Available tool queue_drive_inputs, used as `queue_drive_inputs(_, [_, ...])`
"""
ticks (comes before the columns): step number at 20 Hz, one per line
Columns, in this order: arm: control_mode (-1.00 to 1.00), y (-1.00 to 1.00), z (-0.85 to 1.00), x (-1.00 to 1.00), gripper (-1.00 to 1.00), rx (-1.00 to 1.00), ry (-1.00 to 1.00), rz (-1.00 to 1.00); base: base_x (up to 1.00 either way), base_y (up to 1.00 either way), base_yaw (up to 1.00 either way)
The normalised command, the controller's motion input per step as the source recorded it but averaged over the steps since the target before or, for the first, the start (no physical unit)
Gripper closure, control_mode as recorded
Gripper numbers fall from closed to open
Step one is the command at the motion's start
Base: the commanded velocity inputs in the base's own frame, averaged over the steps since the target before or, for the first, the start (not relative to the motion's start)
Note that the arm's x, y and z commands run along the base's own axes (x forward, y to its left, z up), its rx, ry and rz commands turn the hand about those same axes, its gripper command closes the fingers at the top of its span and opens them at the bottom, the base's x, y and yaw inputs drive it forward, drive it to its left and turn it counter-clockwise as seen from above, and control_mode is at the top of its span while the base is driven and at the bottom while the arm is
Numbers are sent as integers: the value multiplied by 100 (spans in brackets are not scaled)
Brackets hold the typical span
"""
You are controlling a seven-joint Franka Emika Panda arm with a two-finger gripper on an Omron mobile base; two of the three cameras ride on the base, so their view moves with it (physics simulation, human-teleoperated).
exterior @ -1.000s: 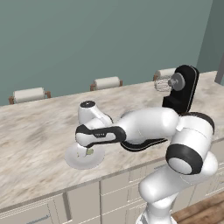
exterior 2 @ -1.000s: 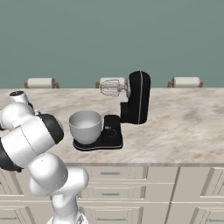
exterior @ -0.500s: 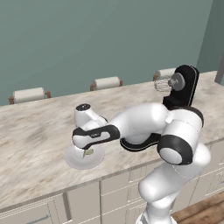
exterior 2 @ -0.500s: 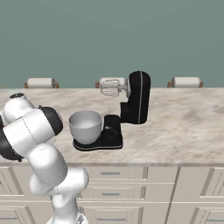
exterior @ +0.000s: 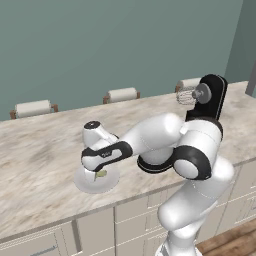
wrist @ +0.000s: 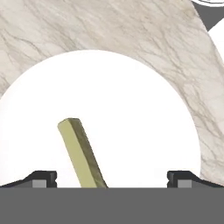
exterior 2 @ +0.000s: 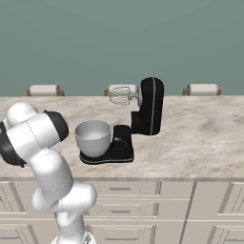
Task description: Add butter and sugar cubes to the stand mixer bowl and then turn on the stand mixer to begin making frosting.
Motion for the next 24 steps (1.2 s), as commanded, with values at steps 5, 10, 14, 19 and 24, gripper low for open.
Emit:
queue_drive_inputs(5, [-100,-22,-14,26,-100,0,0,11,0,0,0])
queue_drive_inputs(10, [-100,-18,-15,14,-100,0,2,9,0,0,0])
queue_drive_inputs(14, [-100,-14,-17,11,-100,0,4,8,0,0,0])
queue_drive_inputs(19, [-100,-12,-14,16,-100,0,4,8,0,0,0])
queue_drive_inputs(24, [-100,-10,-13,17,-100,0,4,7,0,0,0])
